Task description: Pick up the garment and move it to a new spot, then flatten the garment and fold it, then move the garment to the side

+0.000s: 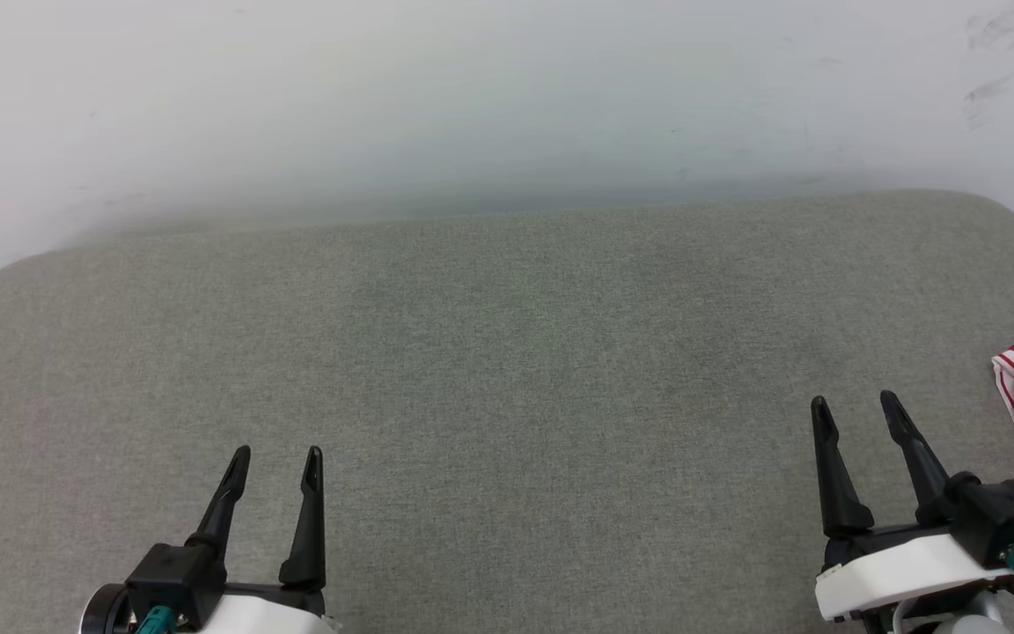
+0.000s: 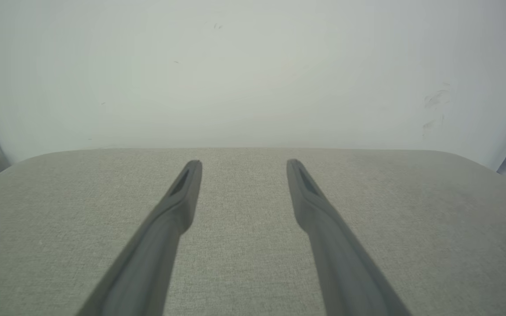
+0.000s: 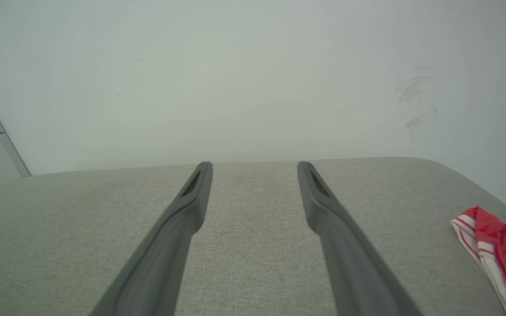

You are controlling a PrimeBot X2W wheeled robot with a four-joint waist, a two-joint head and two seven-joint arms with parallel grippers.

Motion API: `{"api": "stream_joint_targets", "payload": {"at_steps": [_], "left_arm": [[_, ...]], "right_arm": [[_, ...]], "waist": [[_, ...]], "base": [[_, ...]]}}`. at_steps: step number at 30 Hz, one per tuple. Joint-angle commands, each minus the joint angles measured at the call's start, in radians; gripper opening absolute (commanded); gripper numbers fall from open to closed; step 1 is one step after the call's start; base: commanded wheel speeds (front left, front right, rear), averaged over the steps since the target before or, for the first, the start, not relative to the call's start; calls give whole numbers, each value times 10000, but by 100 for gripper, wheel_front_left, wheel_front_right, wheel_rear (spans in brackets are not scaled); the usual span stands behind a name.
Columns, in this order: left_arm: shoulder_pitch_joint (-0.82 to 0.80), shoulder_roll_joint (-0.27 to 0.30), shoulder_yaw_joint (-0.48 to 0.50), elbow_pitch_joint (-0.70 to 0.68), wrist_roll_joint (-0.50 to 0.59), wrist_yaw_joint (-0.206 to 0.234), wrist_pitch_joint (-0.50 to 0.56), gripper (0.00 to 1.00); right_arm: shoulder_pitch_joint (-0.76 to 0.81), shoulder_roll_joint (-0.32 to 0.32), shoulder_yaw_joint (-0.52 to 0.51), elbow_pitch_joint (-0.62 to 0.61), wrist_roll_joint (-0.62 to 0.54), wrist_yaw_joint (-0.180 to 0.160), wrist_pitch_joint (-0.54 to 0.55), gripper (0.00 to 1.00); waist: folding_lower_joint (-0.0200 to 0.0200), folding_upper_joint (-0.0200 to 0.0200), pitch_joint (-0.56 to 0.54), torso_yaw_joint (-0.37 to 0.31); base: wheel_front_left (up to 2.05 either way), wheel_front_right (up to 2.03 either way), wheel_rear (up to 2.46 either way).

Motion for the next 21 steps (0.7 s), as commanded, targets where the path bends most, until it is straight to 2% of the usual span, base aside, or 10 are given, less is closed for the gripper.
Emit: {"api": "stream_joint_targets", "payload": {"at_steps": [1, 20, 21], "left_arm": [[-21, -23, 20, -67, 98, -33, -18, 100], [-34, -52, 200, -185, 149, 3, -18, 100], [-1, -36, 167, -178, 141, -2, 0, 0]], "right_arm": [[-28, 54, 6, -20, 16, -5, -47, 100], [40, 107, 93, -34, 41, -5, -43, 100], [0, 56, 86, -15, 47, 0, -17, 0]], "waist": [[1, -1, 8, 0], [1, -1, 77, 32], [1, -1, 80, 33]], "base": [[0, 0, 0], [0, 0, 0], [0, 0, 0]]}}
